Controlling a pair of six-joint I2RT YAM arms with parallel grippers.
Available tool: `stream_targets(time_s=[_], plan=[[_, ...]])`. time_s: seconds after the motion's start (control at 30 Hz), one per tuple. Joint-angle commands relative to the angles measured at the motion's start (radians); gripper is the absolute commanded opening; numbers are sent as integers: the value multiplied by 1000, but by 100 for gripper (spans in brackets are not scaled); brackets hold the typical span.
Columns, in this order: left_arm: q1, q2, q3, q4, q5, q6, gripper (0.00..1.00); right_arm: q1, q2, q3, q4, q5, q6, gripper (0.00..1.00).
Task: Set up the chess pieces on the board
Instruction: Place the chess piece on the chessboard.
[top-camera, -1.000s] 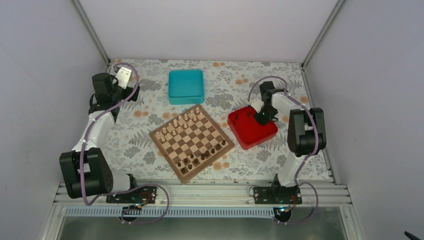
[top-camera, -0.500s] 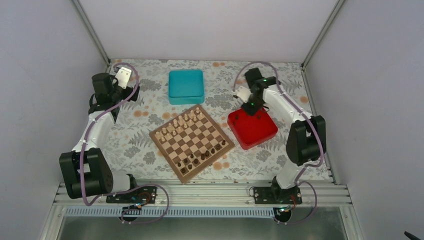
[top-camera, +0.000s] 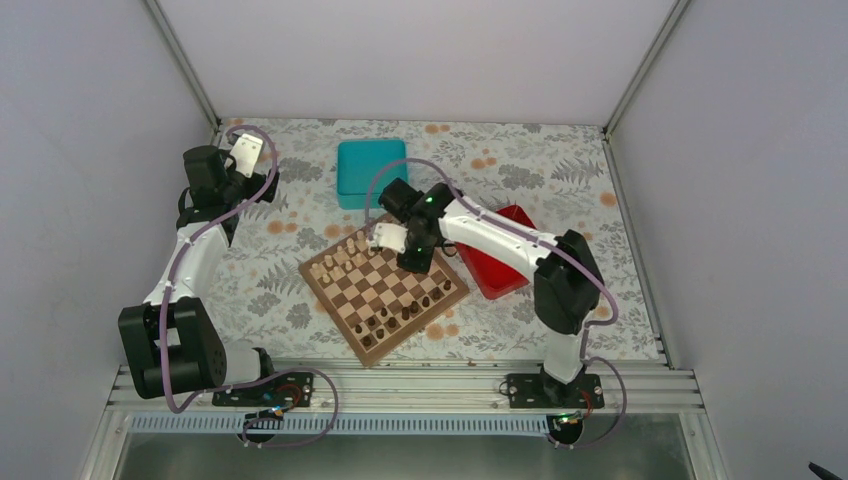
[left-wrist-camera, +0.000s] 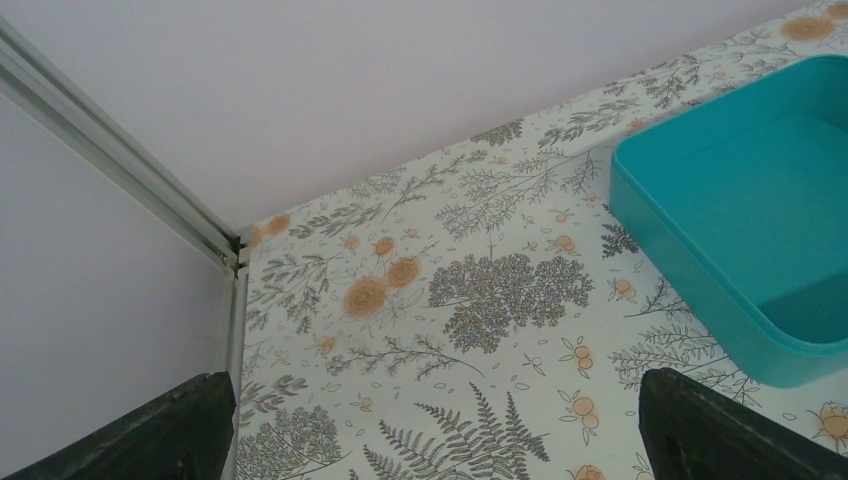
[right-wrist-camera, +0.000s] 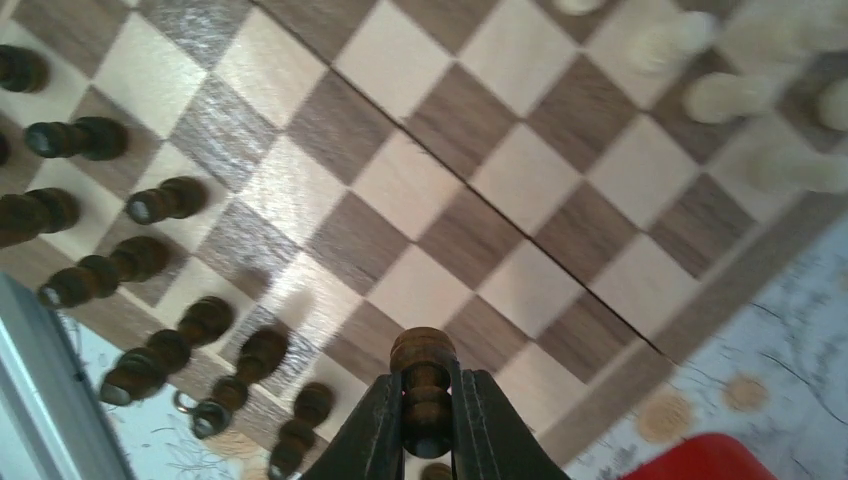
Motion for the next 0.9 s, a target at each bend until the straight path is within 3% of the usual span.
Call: stream_targets(time_s=[0.0,0.87], plan=[[5,-17,11,6,18,-5,100,52,14,-13,-14,-62,-5,4],[5,-15,8,7,13,-4,100,177,141,-30,-12,-85,-50,4]])
